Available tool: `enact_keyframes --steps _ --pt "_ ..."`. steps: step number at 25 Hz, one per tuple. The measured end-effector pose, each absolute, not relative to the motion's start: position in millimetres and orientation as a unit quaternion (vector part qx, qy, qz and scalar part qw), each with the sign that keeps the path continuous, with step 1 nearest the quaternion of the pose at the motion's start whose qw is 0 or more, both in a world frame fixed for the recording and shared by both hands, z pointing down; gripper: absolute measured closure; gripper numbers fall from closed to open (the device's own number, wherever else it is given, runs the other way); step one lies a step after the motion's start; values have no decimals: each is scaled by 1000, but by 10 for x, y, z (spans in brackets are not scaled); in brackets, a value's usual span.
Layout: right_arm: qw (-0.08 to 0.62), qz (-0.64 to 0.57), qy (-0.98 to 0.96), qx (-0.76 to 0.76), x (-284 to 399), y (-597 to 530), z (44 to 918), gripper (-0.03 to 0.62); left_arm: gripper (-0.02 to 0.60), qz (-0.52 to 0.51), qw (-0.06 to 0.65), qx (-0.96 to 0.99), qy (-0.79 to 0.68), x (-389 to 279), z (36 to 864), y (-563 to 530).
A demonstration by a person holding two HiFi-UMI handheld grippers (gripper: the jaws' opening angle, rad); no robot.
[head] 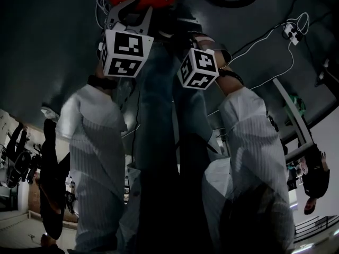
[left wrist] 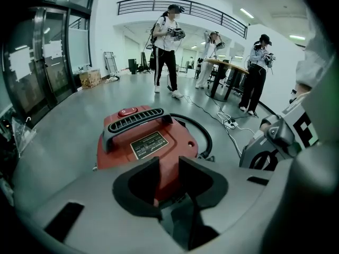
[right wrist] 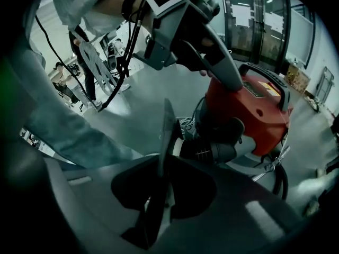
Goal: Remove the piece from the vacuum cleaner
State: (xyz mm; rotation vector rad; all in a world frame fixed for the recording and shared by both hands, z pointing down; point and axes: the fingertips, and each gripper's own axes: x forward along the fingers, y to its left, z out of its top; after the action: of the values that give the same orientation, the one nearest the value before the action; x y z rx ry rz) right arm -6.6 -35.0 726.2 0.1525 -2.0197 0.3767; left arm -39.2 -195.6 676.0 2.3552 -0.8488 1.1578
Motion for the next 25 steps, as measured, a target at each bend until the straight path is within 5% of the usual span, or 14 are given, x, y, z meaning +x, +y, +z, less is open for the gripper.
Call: enact_keyframes --steps 17,25 --pt "519 159 -839 -27 -101 131 7229 569 480 401 238 816 -342 -432 6759 -2011" --pt "415 338 -828 168 193 -148 6487 569 483 321 268 820 -390 -570 5874 -1895"
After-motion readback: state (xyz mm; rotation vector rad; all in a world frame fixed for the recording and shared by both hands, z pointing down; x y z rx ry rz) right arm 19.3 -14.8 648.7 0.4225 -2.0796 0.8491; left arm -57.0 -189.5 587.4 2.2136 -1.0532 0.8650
